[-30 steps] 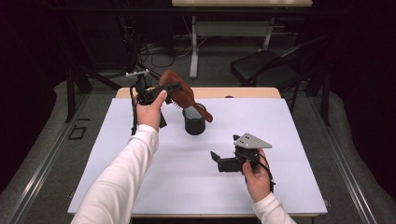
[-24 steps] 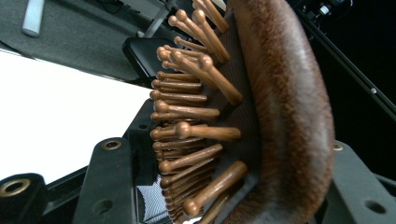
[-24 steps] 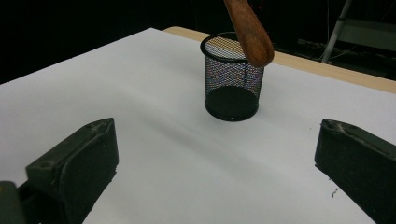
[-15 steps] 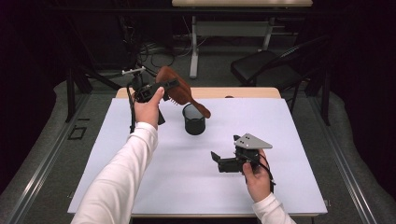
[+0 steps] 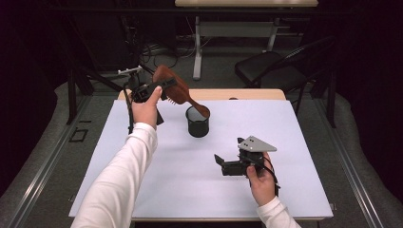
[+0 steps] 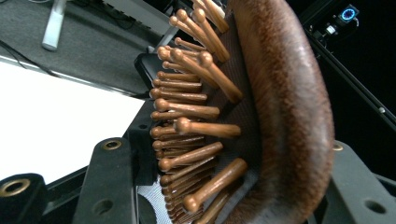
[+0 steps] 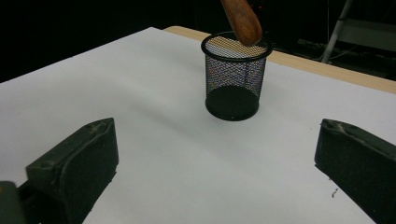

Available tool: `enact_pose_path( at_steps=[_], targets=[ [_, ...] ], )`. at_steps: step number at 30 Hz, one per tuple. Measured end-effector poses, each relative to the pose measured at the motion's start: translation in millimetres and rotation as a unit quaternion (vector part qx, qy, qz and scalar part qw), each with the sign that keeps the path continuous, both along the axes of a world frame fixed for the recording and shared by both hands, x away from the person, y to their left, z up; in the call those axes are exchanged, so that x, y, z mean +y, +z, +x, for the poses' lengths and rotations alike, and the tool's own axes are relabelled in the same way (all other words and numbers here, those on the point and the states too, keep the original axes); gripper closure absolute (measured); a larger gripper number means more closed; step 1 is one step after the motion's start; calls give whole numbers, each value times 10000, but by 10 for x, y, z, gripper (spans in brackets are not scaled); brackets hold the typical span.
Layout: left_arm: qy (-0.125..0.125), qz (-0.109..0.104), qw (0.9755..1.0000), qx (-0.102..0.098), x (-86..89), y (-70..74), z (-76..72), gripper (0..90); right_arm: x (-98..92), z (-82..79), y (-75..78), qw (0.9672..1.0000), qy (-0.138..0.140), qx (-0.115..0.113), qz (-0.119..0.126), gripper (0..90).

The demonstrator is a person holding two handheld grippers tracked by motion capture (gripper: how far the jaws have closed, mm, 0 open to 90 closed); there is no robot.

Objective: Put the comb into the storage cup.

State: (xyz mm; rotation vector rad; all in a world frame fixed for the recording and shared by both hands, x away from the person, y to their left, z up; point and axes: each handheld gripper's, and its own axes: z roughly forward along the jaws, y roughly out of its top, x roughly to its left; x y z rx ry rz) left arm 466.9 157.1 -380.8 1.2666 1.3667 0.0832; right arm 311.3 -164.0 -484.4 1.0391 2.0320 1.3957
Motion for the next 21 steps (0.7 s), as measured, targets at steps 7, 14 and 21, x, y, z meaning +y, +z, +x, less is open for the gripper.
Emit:
enact_pose_path(
  at_steps=[7,14,21],
  targets=[
    [71,-5,10000,9,19,-7,16,472,-5,0,1,10000,-8,1,-6,0],
    [92,42,9999,0,11,-19,27,472,-6,0,2,10000,-3,-5,-2,0],
    [116,42,9999,11,10,-28,37,472,-6,0,2,10000,-2,-4,-2,0]
  ],
)
